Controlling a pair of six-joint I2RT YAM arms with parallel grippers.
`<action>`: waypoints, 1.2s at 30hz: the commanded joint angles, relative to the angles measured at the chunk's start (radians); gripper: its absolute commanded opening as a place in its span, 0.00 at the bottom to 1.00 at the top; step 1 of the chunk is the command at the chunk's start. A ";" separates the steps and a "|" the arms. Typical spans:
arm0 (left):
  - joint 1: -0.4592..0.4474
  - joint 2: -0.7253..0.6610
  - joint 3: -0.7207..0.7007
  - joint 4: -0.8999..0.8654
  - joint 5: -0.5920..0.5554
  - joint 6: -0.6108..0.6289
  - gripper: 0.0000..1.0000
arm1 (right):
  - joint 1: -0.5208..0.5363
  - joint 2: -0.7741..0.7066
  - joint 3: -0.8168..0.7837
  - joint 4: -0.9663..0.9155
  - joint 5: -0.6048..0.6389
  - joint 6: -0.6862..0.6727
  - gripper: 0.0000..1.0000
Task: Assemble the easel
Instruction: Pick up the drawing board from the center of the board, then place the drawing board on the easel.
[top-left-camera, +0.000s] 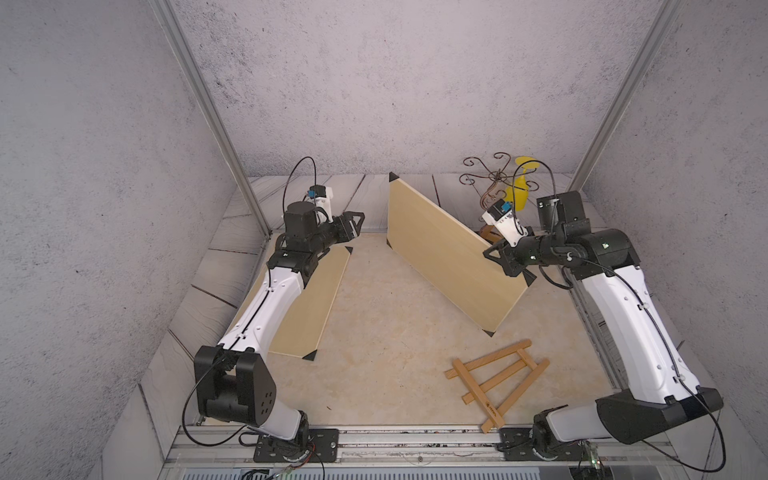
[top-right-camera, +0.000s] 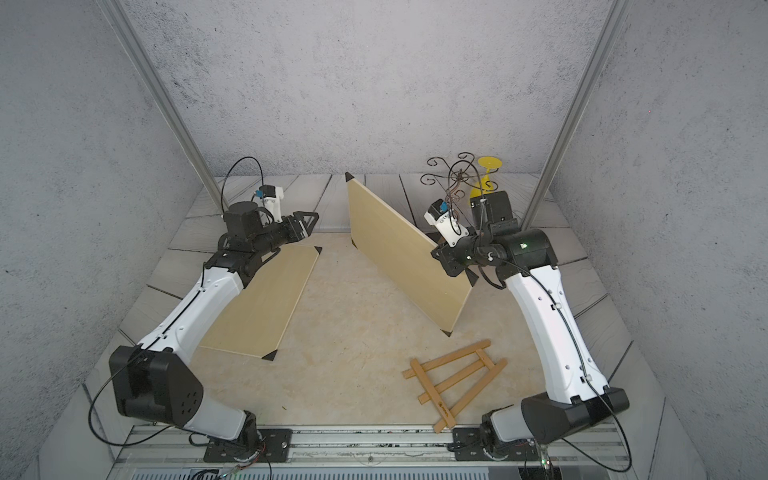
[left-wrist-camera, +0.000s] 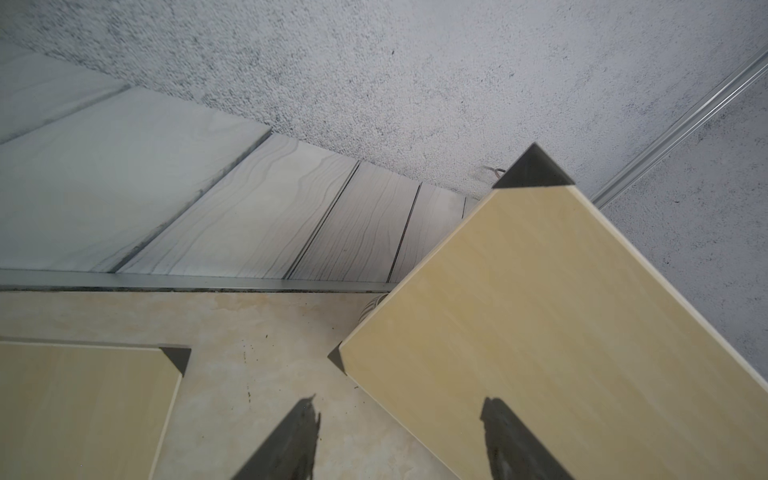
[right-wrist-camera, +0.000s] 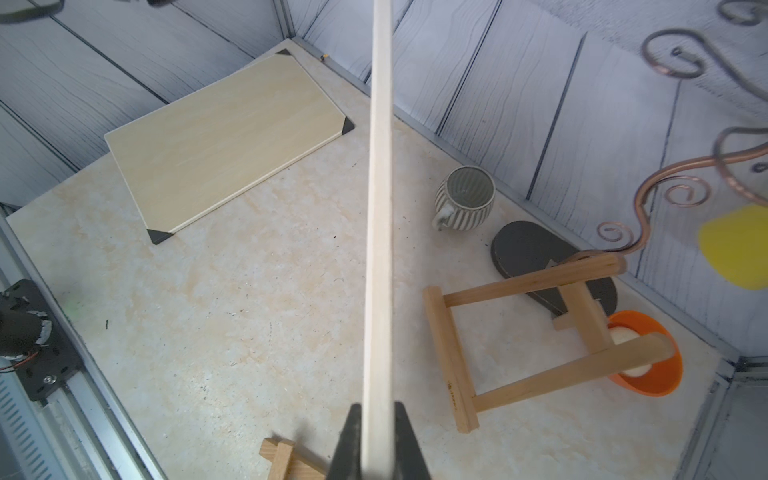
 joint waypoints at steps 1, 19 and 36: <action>-0.026 -0.053 -0.046 0.042 0.022 -0.035 0.68 | -0.055 0.013 0.129 0.091 -0.172 -0.087 0.00; -0.314 -0.231 -0.255 0.024 -0.188 -0.036 0.73 | -0.358 0.137 0.302 -0.106 -0.374 -0.248 0.00; -0.472 -0.227 -0.310 -0.056 -0.323 0.012 0.77 | -0.462 0.234 0.347 -0.192 -0.491 -0.367 0.00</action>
